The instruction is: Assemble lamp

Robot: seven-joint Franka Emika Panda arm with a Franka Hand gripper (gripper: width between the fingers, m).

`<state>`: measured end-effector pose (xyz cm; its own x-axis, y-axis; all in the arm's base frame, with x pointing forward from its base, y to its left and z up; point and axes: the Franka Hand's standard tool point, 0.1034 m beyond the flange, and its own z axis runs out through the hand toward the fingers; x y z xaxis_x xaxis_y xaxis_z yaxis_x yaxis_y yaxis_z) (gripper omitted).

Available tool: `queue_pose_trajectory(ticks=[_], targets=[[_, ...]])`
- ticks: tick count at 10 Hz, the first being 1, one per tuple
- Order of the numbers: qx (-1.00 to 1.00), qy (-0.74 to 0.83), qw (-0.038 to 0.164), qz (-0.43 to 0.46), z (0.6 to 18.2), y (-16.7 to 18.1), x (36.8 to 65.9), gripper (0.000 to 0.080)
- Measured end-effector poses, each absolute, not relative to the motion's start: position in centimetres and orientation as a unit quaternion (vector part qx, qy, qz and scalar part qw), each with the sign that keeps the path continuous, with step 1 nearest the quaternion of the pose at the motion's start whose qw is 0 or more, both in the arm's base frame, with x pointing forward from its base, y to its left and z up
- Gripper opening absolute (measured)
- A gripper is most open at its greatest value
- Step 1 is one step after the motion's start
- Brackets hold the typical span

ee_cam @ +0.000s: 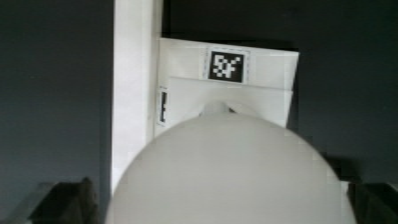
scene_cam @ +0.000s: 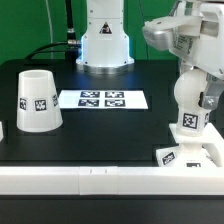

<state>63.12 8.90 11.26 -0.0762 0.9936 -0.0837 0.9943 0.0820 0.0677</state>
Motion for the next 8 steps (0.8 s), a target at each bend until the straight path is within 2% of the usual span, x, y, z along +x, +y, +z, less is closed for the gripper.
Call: queue_pose_trajectory(ticks=[1,5,8], targets=[[0.679,0.732,0.054,-0.004,11.26,8.85,63.13,0.0575],[0.69,0.722,0.054,-0.003,11.25,8.78,63.13,0.0576],[0.784,0.619,0.048,-0.007,11.24,8.52,63.06,0.0577]])
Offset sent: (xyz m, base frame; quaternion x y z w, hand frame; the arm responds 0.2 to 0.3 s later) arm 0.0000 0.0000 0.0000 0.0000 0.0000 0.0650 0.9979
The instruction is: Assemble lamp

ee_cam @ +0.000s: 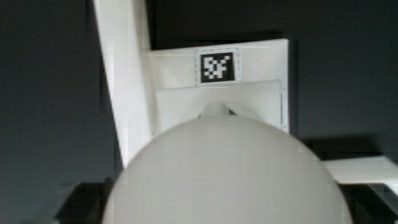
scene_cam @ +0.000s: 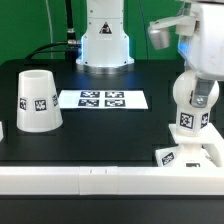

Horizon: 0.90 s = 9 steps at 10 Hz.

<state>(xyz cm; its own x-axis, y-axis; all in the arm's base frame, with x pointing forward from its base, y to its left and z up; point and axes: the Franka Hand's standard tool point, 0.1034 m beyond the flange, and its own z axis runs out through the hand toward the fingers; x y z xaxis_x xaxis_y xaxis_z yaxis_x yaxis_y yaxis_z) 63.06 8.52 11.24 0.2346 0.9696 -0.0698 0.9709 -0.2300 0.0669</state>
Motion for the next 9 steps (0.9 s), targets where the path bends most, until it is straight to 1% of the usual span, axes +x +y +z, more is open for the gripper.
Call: queue_pose_trajectory(ticks=[3,9], targets=[[0.882,0.471,0.029,-0.003,11.32,8.31,63.07,0.0577],[0.957,0.29,0.025,0.003,11.24,8.51,63.0,0.0578]])
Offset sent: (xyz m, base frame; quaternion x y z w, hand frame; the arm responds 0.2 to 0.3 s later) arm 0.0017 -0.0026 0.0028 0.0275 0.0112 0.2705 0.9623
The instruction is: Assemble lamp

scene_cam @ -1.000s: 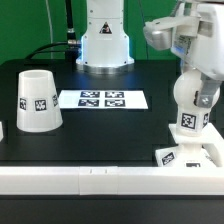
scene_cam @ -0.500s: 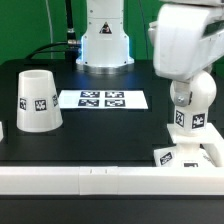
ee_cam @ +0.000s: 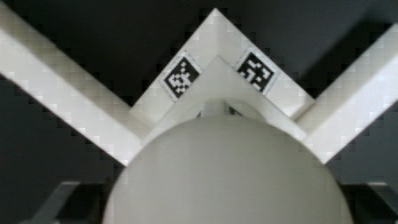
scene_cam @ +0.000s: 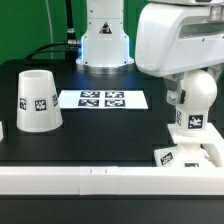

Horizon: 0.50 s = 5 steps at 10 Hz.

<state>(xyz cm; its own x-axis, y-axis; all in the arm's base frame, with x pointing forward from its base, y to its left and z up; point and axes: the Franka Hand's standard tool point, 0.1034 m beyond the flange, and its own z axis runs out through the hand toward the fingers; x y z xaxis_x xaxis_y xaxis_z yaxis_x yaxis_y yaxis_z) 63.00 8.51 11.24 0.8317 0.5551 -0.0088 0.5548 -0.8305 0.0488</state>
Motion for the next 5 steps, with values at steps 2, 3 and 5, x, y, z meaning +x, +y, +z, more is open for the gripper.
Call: queue_pose_trajectory(ticks=[2,3,5], targets=[[0.981,0.192,0.013,0.01,11.24,8.56,63.06,0.0578],[0.99,0.14,0.011,0.013,11.23,8.82,63.08,0.0578],[0.998,0.055,0.005,0.017,11.24,8.76,63.17,0.0578]])
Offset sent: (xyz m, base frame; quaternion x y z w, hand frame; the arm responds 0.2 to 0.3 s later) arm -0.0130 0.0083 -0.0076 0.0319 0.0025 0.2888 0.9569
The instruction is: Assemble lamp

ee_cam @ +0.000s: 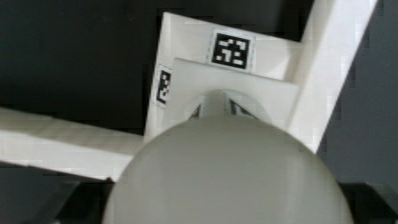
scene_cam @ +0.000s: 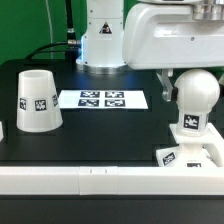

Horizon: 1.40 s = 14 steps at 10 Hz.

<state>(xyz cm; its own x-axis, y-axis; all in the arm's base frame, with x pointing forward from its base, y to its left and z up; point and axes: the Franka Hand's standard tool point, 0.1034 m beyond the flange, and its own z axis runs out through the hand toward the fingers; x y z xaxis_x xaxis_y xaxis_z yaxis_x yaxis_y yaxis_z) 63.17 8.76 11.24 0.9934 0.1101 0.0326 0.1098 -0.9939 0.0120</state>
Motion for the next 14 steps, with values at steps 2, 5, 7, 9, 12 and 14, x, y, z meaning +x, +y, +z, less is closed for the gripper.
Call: queue_pose_trajectory(ticks=[2,5,7,9,12,14], targets=[[0.998,-0.055,-0.001,0.011,11.25,8.7,63.06,0.0579],[0.981,-0.194,-0.003,0.007,11.21,8.76,62.95,0.0579],[0.956,-0.293,-0.007,0.005,11.18,8.83,62.91,0.0579],[0.928,-0.373,-0.016,-0.003,11.13,8.94,62.82,0.0579],[0.884,-0.466,-0.025,-0.011,11.12,8.99,62.8,0.0579],[0.857,-0.515,-0.03,-0.017,11.13,9.06,62.79,0.0579]])
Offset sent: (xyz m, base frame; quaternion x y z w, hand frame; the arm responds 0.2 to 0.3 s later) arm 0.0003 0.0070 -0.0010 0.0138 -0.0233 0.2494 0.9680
